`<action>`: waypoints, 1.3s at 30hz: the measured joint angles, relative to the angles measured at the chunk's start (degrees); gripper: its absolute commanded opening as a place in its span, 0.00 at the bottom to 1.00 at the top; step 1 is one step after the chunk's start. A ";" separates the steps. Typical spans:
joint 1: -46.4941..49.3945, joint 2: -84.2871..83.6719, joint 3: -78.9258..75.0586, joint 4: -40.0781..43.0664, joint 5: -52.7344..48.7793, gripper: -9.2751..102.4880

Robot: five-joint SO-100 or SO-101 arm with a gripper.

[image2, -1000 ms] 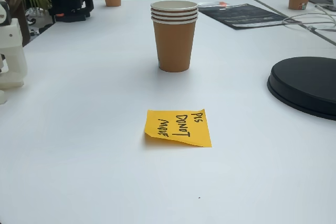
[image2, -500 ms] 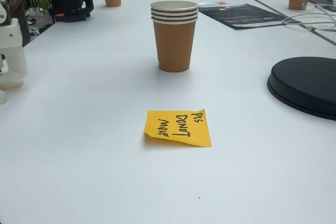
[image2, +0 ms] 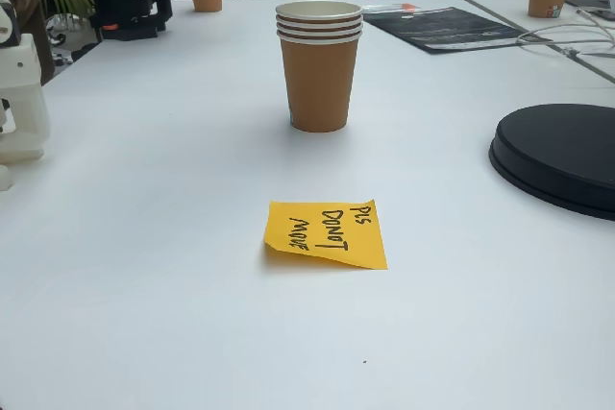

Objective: Pickup cup and make a pile of cup.

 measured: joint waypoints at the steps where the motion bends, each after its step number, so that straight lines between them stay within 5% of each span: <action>1: 0.00 -0.79 0.00 0.00 0.00 0.02; 22: 0.62 -4.57 0.00 0.00 0.00 0.02; 39: 1.76 -4.92 0.18 -8.44 0.00 0.02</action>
